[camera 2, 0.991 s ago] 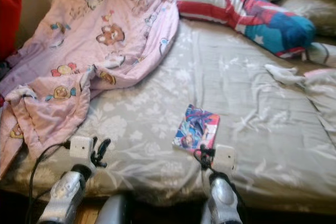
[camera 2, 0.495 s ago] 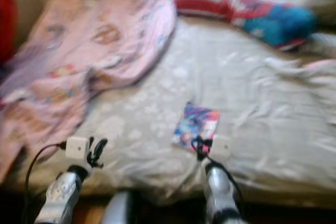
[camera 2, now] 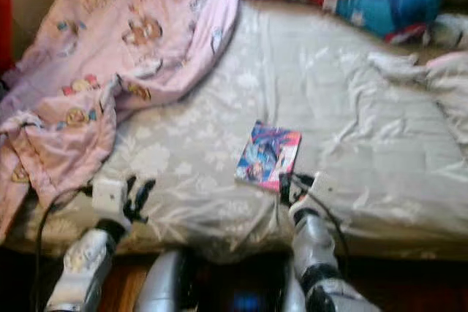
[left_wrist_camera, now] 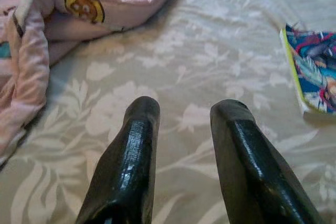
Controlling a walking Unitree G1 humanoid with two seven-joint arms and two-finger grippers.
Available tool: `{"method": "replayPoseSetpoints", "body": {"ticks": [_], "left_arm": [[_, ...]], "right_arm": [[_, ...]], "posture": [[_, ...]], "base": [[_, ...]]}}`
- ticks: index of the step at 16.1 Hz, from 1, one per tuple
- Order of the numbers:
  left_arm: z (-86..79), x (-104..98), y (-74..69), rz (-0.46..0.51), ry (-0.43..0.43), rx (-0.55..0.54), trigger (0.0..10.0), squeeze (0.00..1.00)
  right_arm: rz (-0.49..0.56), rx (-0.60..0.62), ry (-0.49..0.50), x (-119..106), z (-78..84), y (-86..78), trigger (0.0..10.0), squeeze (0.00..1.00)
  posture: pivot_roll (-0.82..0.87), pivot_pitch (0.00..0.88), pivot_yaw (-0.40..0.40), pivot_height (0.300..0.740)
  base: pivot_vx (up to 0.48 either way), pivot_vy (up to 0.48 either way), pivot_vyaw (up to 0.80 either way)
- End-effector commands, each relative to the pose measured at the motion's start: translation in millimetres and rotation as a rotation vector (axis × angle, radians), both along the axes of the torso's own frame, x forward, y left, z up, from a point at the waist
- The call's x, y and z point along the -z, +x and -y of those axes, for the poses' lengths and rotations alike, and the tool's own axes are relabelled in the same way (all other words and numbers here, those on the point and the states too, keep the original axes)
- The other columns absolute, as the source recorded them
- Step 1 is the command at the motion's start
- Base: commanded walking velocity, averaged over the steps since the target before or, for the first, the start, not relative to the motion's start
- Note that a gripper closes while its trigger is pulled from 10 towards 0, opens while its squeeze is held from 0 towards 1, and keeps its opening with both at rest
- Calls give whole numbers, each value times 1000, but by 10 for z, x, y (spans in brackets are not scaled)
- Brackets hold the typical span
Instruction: Clean up the room
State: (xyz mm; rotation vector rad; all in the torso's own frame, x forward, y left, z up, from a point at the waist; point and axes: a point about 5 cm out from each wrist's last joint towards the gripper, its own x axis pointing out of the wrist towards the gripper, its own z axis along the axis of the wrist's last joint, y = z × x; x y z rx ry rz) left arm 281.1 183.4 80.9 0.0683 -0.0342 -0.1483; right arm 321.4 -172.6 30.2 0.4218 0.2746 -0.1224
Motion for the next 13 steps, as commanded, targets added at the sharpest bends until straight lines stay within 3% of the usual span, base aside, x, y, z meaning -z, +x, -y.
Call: {"method": "replayPoseSetpoints", "body": {"ticks": [1,4,5,6,9,13], "left_arm": [[3,-17,-32,-5,-2,-3,10000,0],[59,-262,2,54,-11,4,10000,0],[60,-323,-6,65,-9,5,10000,0],[46,-401,-1,81,-8,1,10000,0],[-30,-550,-75,107,4,-22,10000,0],[-100,-563,-218,72,16,-47,10000,0]], "right_arm": [[-41,6,41,81,-10,-50,10000,1000],[-11,8,113,33,-7,-7,10000,1000],[6,4,147,9,-14,13,10000,0],[28,23,210,-34,-8,52,10000,0],[81,-1,264,-118,-30,113,10000,0],[82,34,304,-117,21,114,10000,0]], "posture": [[243,339,79,615],[262,379,81,615],[266,389,84,615],[279,410,85,615],[317,439,94,615],[341,473,109,615]], "base": [[0,0,0],[0,0,0],[0,0,0],[0,0,0],[0,0,0],[0,0,0]]}}
